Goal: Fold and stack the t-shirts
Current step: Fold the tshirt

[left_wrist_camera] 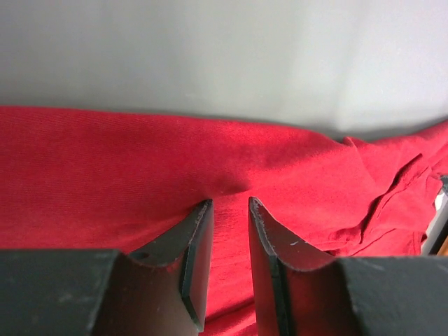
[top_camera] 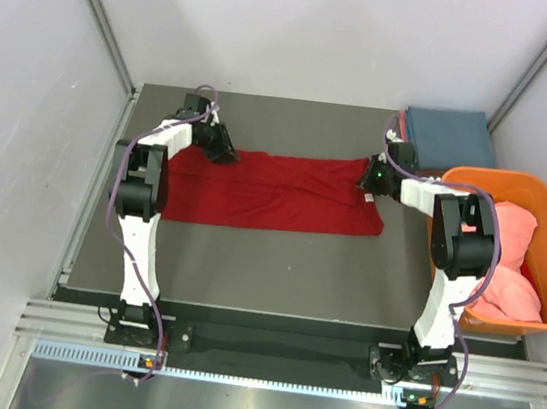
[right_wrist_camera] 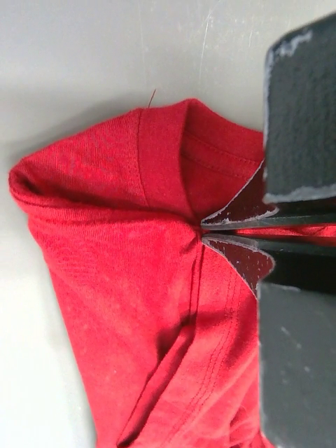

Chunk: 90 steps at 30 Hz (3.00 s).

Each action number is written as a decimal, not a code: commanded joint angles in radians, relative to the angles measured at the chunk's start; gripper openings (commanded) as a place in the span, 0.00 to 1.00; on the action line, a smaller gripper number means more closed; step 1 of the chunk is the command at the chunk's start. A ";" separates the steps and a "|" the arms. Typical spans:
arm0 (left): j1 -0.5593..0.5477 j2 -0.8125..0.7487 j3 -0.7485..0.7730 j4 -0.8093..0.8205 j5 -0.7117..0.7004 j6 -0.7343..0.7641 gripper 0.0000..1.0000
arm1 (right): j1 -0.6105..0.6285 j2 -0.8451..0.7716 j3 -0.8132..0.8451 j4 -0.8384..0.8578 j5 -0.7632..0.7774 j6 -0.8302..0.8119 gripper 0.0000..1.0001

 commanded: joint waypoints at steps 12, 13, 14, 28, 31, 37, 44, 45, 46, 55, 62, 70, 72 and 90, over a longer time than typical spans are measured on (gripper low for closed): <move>0.034 0.021 -0.025 0.039 -0.057 -0.007 0.33 | 0.009 -0.107 -0.082 0.091 0.200 0.047 0.04; 0.034 0.020 -0.023 0.037 -0.054 -0.009 0.32 | 0.009 -0.104 -0.080 0.092 0.196 0.047 0.05; 0.034 0.018 -0.022 0.034 -0.049 -0.007 0.33 | 0.009 -0.102 -0.073 0.082 0.194 0.047 0.08; 0.068 0.018 0.075 -0.041 -0.089 0.004 0.32 | 0.009 -0.049 0.120 -0.011 0.185 0.042 0.19; 0.074 0.023 0.077 -0.044 -0.091 0.005 0.32 | 0.009 -0.004 0.166 -0.011 0.171 0.042 0.25; 0.092 0.030 0.081 -0.068 -0.123 0.008 0.32 | 0.009 0.117 0.309 -0.092 0.185 0.050 0.26; 0.141 0.040 0.052 -0.116 -0.222 -0.033 0.32 | 0.008 0.198 0.387 -0.209 0.277 0.090 0.03; 0.148 0.034 0.037 -0.127 -0.265 -0.044 0.32 | 0.009 0.204 0.386 -0.206 0.284 0.093 0.00; 0.154 0.027 0.031 -0.136 -0.308 -0.057 0.32 | 0.009 0.209 0.387 -0.203 0.295 0.096 0.00; 0.172 -0.124 -0.022 -0.128 -0.500 -0.085 0.32 | 0.009 0.281 0.472 -0.099 0.275 0.143 0.00; 0.155 -0.365 -0.171 -0.087 -0.412 -0.062 0.33 | 0.009 0.431 0.686 -0.076 0.260 0.191 0.00; 0.085 -0.473 -0.422 -0.054 -0.301 -0.047 0.33 | 0.006 0.580 0.950 -0.037 0.248 0.208 0.00; 0.065 -0.486 -0.439 -0.093 -0.336 -0.032 0.33 | 0.002 0.635 1.046 -0.033 0.242 0.196 0.00; 0.082 -0.626 -0.601 -0.136 -0.453 -0.036 0.40 | 0.021 0.076 0.489 -0.039 0.047 0.183 0.43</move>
